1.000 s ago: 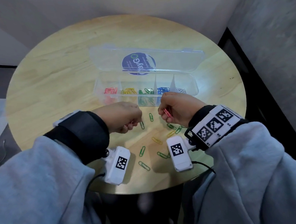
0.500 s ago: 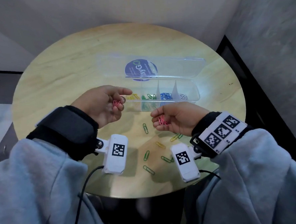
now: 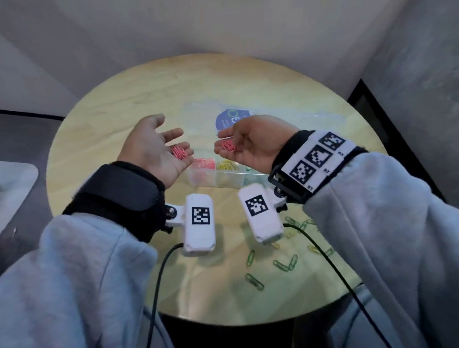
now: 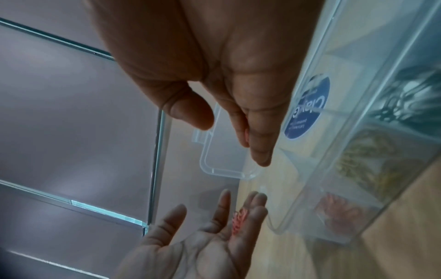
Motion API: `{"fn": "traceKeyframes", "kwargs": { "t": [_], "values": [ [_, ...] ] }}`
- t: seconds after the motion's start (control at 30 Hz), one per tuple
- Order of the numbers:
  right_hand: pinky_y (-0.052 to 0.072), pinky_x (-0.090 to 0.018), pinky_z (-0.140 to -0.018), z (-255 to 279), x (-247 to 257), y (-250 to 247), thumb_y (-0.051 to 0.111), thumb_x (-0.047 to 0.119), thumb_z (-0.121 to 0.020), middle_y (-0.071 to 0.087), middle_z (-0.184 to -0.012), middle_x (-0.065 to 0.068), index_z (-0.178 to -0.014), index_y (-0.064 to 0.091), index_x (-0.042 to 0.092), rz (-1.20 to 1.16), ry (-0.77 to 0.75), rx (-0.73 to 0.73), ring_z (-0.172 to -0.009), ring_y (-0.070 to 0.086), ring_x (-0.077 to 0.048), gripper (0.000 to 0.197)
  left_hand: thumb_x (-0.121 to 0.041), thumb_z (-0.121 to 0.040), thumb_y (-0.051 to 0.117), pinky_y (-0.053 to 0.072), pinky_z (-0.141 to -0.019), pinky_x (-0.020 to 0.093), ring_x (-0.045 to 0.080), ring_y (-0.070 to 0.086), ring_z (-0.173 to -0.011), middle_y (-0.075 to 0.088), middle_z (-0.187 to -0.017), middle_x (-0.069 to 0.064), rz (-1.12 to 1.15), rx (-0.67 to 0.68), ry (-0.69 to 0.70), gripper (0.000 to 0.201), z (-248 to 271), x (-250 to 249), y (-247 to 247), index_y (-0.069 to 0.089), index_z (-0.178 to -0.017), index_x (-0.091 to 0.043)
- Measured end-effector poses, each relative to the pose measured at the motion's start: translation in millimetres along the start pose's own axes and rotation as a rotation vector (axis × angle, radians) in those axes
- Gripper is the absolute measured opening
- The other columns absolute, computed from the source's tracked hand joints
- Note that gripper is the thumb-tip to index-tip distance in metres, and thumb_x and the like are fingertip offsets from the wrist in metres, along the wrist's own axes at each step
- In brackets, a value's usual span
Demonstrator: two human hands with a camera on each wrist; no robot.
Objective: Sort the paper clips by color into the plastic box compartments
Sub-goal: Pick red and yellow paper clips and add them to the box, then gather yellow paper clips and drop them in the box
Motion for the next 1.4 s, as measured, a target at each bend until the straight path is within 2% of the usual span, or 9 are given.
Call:
{"fn": "traceKeyframes", "kwargs": {
  "t": [0.13, 0.2, 0.27, 0.37, 0.5, 0.63, 0.87, 1.13, 1.4],
  "values": [
    [0.044, -0.026, -0.061, -13, -2, 14, 0.030, -0.010, -0.083, 0.038, -0.084, -0.013, -0.102, 0.045, -0.001, 0.018, 0.013, -0.016, -0.069, 0.041, -0.022, 0.025, -0.054, -0.093, 0.032, 0.041, -0.075, 0.032, 0.024, 0.040, -0.086, 0.036, -0.110, 0.018, 0.020, 0.061, 0.034, 0.061, -3, 0, 3, 0.051, -0.117, -0.003],
    [0.045, -0.026, -0.065, -14, -6, 14, 0.032, -0.008, -0.085, 0.038, -0.079, -0.011, -0.102, 0.046, -0.001, 0.048, 0.024, -0.022, -0.070, 0.042, -0.020, 0.023, -0.060, -0.091, 0.027, 0.039, -0.093, 0.037, 0.025, 0.043, -0.105, 0.038, -0.118, 0.018, -0.005, 0.114, 0.035, 0.068, -2, 2, 9, 0.049, -0.125, -0.006],
    [0.048, -0.025, -0.073, -11, -7, 10, 0.034, -0.005, -0.088, 0.043, -0.084, -0.013, -0.107, 0.051, -0.001, 0.079, 0.012, -0.019, -0.080, 0.047, -0.021, 0.025, -0.063, -0.091, 0.025, 0.023, -0.112, 0.042, 0.031, 0.025, -0.140, 0.028, -0.145, 0.026, -0.014, 0.127, 0.047, 0.071, 3, 1, 13, 0.044, -0.134, -0.010],
    [0.048, -0.028, -0.089, 4, -3, -7, 0.041, 0.000, -0.091, 0.056, -0.106, -0.018, -0.111, 0.060, 0.002, 0.193, -0.053, -0.058, -0.101, 0.058, -0.022, 0.027, -0.059, -0.092, 0.028, 0.015, -0.116, 0.043, 0.030, 0.009, -0.147, 0.019, -0.153, 0.025, -0.040, 0.126, 0.099, 0.064, 11, -2, 19, 0.045, -0.135, -0.014],
    [0.049, -0.028, -0.076, 39, -6, -48, 0.042, -0.001, -0.092, 0.061, -0.086, -0.007, -0.089, 0.060, 0.011, 0.346, -0.118, -0.088, -0.075, 0.059, -0.017, 0.022, -0.042, -0.093, 0.043, 0.043, -0.092, 0.031, 0.021, 0.055, -0.107, 0.054, -0.113, 0.009, -0.273, 0.111, 0.183, 0.029, 16, -2, 25, 0.057, -0.101, -0.017],
    [0.051, -0.031, -0.074, 69, -30, -90, 0.048, 0.006, -0.091, 0.062, -0.088, -0.004, -0.092, 0.062, 0.014, 0.678, -0.018, -0.186, -0.077, 0.061, -0.017, 0.017, -0.030, -0.088, 0.058, 0.044, -0.067, 0.026, 0.012, 0.055, -0.071, 0.059, -0.086, -0.001, -0.827, 0.169, 0.355, 0.007, 30, 11, 44, 0.055, -0.089, -0.024],
    [0.052, -0.031, -0.072, 84, -43, -126, 0.059, 0.018, -0.086, 0.059, -0.077, 0.003, -0.092, 0.063, 0.018, 1.101, 0.041, -0.274, -0.074, 0.058, -0.015, 0.007, -0.027, -0.083, 0.058, 0.043, -0.072, 0.026, 0.010, 0.051, -0.075, 0.051, -0.076, -0.013, -1.783, 0.469, 0.337, 0.022, 46, 89, 68, 0.060, -0.104, -0.033],
    [0.034, -0.020, -0.053, 81, -68, -133, 0.062, 0.017, -0.081, 0.050, -0.074, 0.008, -0.091, 0.059, 0.016, 1.586, 0.171, -0.102, -0.071, 0.049, -0.013, 0.011, -0.019, -0.086, 0.054, 0.036, -0.067, 0.027, 0.017, 0.048, -0.083, 0.047, -0.087, -0.008, -2.082, 0.507, 0.316, 0.025, 42, 128, 85, 0.057, -0.109, -0.030],
    [0.055, -0.036, -0.079, 70, -98, -125, 0.058, 0.014, -0.078, 0.069, -0.096, -0.007, -0.092, 0.068, 0.010, 1.766, 0.230, 0.016, -0.088, 0.064, -0.024, 0.017, -0.015, -0.085, 0.055, 0.026, -0.047, 0.023, 0.013, 0.045, -0.068, 0.041, -0.067, -0.010, -2.157, 0.490, 0.283, 0.012, 41, 142, 88, 0.052, -0.083, -0.026]
  ]
}}
Point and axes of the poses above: each hand's wrist, its own z-axis away from the middle knuckle, its own y-axis out of the palm, x = y × z, the point moved 5 cm from there along -z, towards the middle knuckle
